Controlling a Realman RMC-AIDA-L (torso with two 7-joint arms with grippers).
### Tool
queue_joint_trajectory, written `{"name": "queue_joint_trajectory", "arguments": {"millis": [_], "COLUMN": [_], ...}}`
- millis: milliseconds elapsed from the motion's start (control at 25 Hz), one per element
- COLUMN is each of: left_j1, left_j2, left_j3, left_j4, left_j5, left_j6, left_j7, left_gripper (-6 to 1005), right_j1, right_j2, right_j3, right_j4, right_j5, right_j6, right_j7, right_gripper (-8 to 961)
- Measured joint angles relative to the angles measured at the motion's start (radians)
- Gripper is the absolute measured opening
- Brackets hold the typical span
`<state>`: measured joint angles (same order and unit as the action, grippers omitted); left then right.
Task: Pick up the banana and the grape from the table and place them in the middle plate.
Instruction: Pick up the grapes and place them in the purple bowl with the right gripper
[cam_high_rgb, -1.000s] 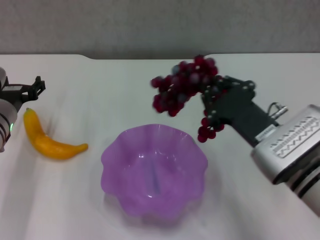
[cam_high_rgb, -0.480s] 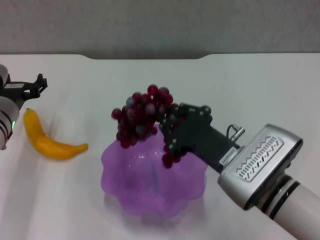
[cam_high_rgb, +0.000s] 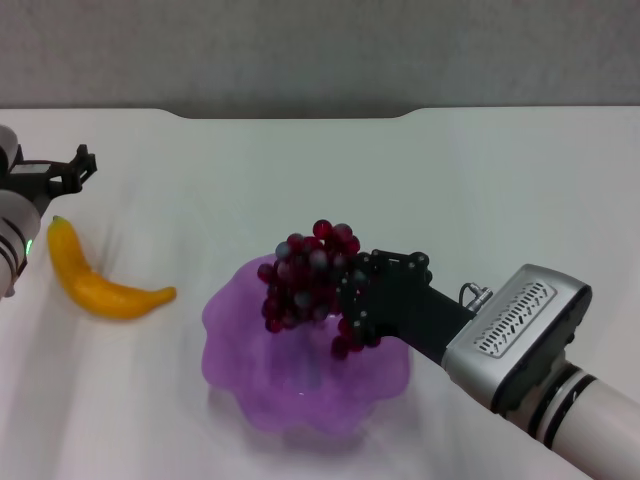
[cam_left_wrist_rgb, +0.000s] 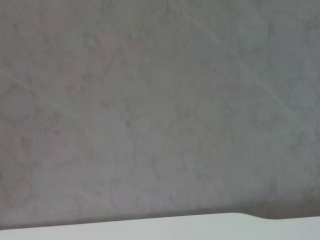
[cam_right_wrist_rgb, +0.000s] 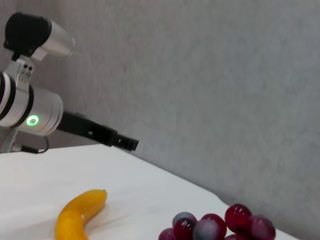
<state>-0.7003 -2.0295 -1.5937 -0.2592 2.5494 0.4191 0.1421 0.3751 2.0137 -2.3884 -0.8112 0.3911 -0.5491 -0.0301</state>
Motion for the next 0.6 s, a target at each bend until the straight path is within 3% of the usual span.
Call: {"name": "queue_joint_trajectory", "arguments": {"millis": [480,600], "left_j1": [-0.006,-0.006], "left_j2": [0.000,-0.001], "left_j3": [0.000,0.000], "left_j4": [0.000,0.000], "left_j5": [0.000,0.000], "left_j6": [0.005,0.002], "left_j7": [-0.005,-0.005], "left_gripper": [894,894], "right_j1": [0.037,0.037], "right_j2": [0.000,-0.001], "right_j3": [-0.012,-0.011], "right_j4": [0.040,0.045], "right_j5": [0.000,0.000], "right_j6": [-0.005,-0.023], "right_j7": [0.036,0.036], "right_gripper": [175,287]}}
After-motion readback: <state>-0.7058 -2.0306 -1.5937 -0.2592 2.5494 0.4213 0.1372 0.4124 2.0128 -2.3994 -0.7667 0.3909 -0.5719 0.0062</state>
